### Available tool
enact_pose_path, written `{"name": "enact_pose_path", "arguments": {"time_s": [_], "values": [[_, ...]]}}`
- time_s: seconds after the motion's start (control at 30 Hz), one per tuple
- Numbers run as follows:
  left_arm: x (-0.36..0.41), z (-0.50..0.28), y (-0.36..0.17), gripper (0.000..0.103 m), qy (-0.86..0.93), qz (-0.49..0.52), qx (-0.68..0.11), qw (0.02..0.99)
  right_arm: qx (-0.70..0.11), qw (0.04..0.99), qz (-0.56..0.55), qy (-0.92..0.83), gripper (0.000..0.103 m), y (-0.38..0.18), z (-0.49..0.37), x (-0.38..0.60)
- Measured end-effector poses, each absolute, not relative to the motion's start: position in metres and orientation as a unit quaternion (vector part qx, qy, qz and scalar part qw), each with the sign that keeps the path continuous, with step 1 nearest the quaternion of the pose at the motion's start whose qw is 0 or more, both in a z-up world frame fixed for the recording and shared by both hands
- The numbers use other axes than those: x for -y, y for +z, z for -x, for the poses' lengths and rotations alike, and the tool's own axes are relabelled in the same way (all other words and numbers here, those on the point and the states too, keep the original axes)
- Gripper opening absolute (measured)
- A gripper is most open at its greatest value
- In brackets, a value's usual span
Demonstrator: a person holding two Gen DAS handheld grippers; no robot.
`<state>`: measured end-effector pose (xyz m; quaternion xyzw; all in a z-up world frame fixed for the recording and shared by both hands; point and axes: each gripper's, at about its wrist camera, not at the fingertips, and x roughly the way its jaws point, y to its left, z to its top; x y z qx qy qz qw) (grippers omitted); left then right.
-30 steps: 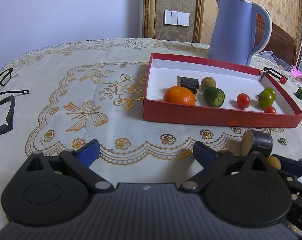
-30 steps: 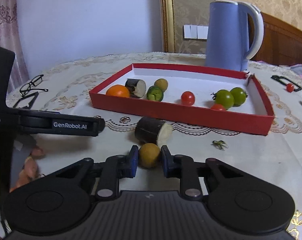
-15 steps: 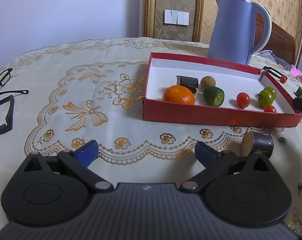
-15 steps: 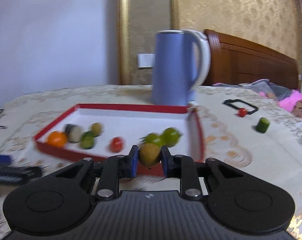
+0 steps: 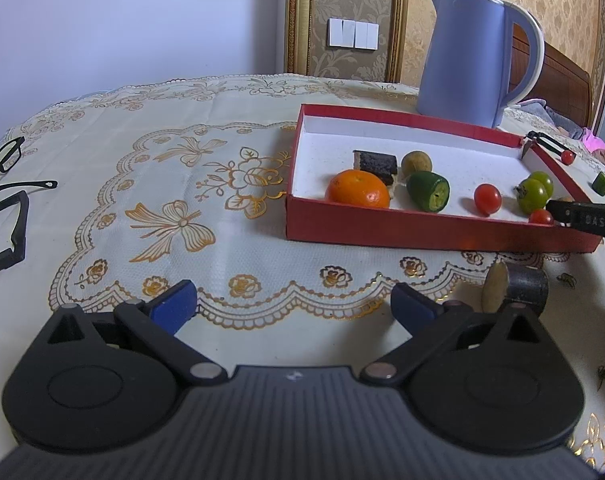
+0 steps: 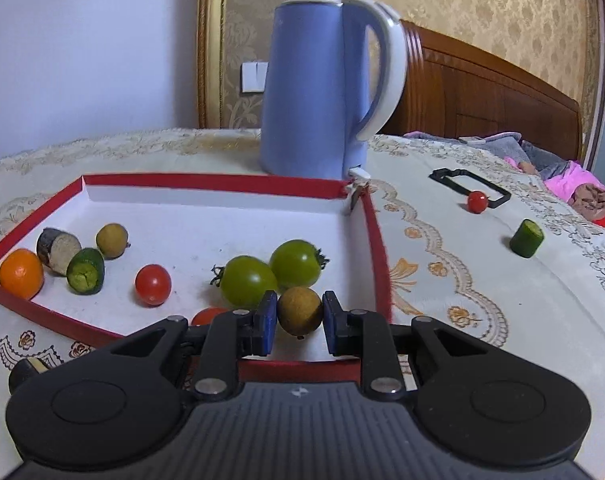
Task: Organize fruits
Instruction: 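Place the longan in the tray and open the right tool, then grasp the second dark eggplant slice with the left tool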
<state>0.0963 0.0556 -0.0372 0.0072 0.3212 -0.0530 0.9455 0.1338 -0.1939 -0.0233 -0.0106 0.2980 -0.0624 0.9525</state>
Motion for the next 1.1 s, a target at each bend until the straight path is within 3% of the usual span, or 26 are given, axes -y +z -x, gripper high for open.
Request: {"name": "enact_pose_path", "arguments": {"time_s": [0.33,0.43,0.47,0.6,1.1], "values": [[-0.056,-0.096,-0.037,0.103,-0.053,-0.007,-0.321,0.945,-0.302,0.951,0.007,-0.066,0.025,-0.024,-0.139,0.195],[-0.057,-0.096,-0.037,0.103,-0.053,-0.005,-0.320,0.946,-0.287,0.955,0.035,-0.070,0.043,-0.020,-0.126,0.190],[-0.056,-0.096,-0.037,0.103,-0.051,-0.004,-0.319,0.946,-0.278,0.957,0.040,-0.077,0.062,-0.018,-0.119,0.189],[-0.059,-0.090,-0.035,0.103,-0.051,0.010,-0.313,0.948,-0.245,0.966,0.038,-0.066,0.072,-0.008,-0.080,0.192],[0.022,-0.047,-0.010,0.102,-0.162,-0.040,-0.268,0.949,-0.297,0.948,-0.024,-0.113,0.073,-0.025,-0.047,0.243]]}}
